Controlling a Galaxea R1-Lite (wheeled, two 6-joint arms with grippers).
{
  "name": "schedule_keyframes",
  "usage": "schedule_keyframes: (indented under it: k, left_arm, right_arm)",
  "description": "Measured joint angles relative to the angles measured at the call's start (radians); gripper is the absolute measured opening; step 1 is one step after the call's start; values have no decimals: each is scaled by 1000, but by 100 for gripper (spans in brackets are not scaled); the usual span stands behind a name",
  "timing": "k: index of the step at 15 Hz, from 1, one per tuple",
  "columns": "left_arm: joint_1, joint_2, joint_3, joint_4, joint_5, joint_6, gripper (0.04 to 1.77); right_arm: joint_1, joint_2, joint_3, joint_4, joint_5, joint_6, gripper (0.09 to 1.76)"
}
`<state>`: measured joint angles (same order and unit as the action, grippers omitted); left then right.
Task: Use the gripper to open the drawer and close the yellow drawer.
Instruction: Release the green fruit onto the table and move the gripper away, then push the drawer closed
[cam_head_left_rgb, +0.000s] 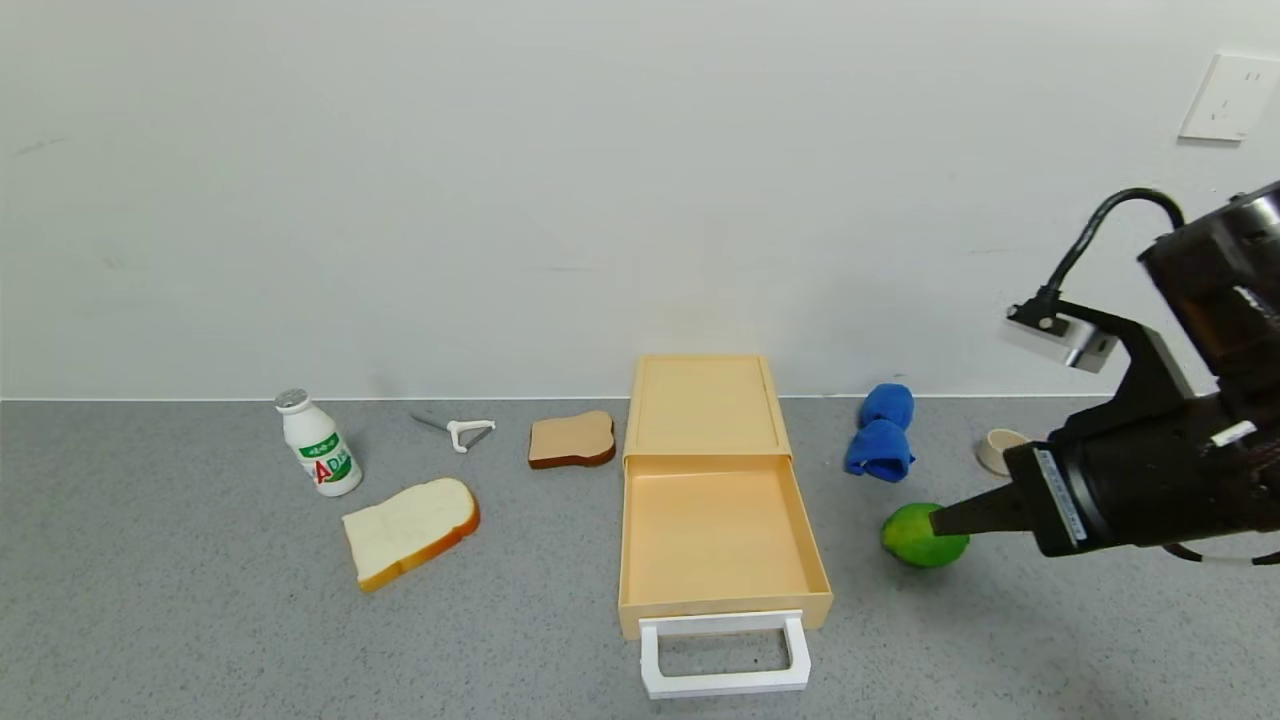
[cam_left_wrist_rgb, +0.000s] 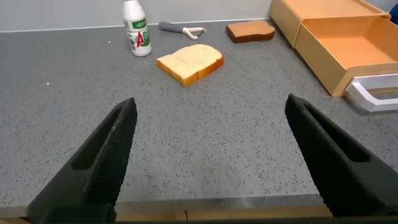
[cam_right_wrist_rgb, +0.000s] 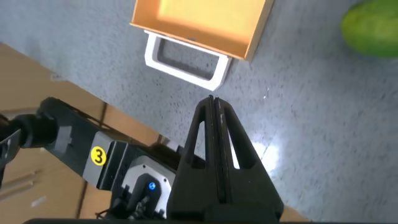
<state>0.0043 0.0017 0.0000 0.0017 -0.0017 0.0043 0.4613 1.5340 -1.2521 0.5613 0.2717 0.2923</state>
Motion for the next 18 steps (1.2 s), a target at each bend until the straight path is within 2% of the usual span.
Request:
schedule_keyframes:
  k: [3,5,11,18]
  left_arm:
    - [0,0,0,0,0,0,172]
    - [0,0,0,0,0,0,172]
    - [0,0,0,0,0,0,172]
    - [0,0,0,0,0,0,172]
  right_arm:
    - [-89,-93,124,-113,127,-89,11]
    - [-125,-132,187,-167,175,-106,11]
    - [-144,-172,287,-322,179,-104,11]
    - [-144,-176,304,-328,180,-101,11]
